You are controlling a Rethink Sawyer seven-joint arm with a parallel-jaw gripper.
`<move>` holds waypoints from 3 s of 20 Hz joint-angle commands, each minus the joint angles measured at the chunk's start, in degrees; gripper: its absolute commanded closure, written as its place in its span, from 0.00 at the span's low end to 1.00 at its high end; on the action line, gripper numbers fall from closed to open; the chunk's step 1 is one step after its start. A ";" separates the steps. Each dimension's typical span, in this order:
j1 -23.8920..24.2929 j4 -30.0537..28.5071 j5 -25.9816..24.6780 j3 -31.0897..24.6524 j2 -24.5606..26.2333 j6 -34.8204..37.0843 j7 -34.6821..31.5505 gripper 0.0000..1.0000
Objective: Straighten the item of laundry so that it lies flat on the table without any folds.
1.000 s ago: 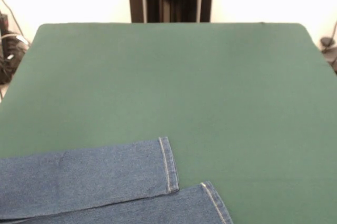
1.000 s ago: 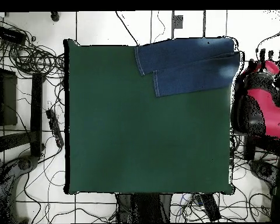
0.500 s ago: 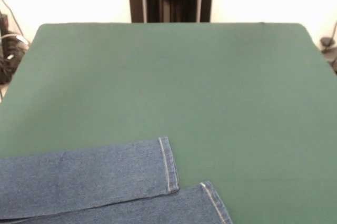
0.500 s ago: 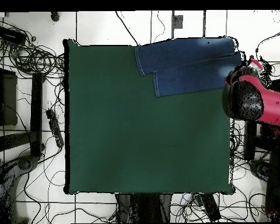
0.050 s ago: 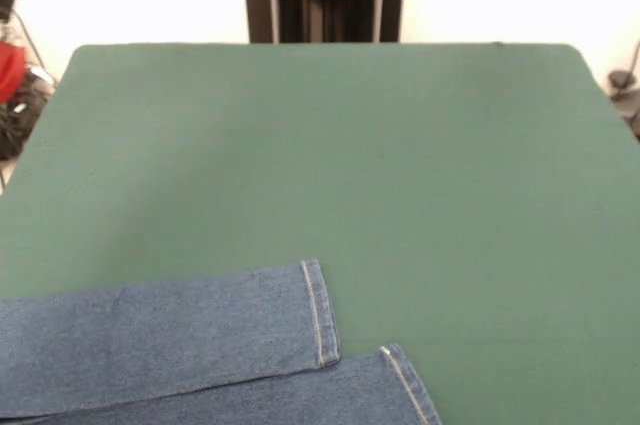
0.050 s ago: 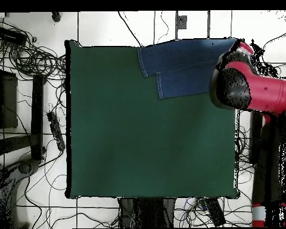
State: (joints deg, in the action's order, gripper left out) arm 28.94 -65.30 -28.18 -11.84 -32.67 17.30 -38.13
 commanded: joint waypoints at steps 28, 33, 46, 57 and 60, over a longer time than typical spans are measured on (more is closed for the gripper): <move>-5.35 1.51 20.08 -4.67 6.38 34.28 -7.90 0.00; -5.36 3.04 21.58 -5.57 8.08 33.89 -7.70 0.00; -3.82 5.98 24.68 -9.54 13.01 26.15 -5.64 0.00; -7.83 15.78 25.70 -4.58 21.69 33.09 -13.68 0.00; -8.60 17.99 26.43 -3.14 23.30 37.04 -15.65 0.00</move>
State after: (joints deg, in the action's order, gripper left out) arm 24.22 -49.91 -4.19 -14.05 -12.57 44.86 -38.14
